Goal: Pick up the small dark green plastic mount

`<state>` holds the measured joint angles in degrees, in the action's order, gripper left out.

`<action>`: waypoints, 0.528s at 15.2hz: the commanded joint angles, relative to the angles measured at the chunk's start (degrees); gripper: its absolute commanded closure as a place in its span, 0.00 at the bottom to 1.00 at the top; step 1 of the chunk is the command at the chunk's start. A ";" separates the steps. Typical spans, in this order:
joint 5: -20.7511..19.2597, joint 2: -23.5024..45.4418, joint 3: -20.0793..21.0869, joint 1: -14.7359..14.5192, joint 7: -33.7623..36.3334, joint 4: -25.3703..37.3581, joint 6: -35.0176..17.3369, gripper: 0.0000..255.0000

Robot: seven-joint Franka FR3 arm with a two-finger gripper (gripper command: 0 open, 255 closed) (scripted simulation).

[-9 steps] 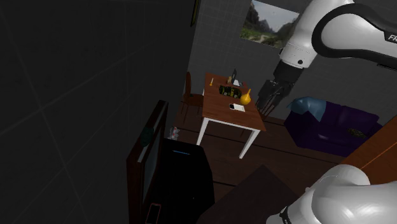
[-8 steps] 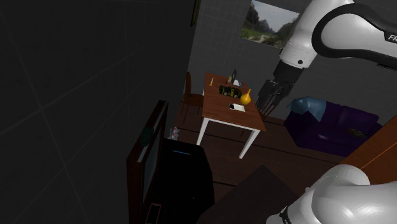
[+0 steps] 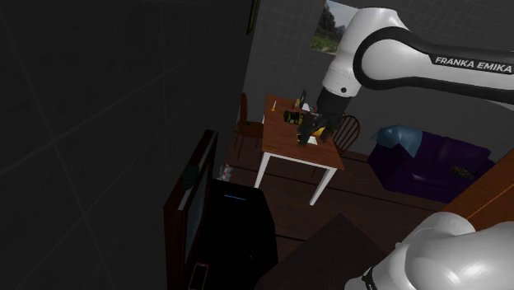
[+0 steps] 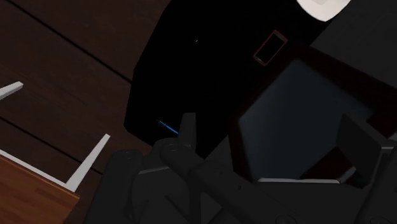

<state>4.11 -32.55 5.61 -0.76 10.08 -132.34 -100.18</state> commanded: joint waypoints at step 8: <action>0.26 16.12 6.21 -2.05 5.66 5.89 -10.50 0.00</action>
<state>4.49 -18.29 11.19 -2.62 15.14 -126.76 -109.09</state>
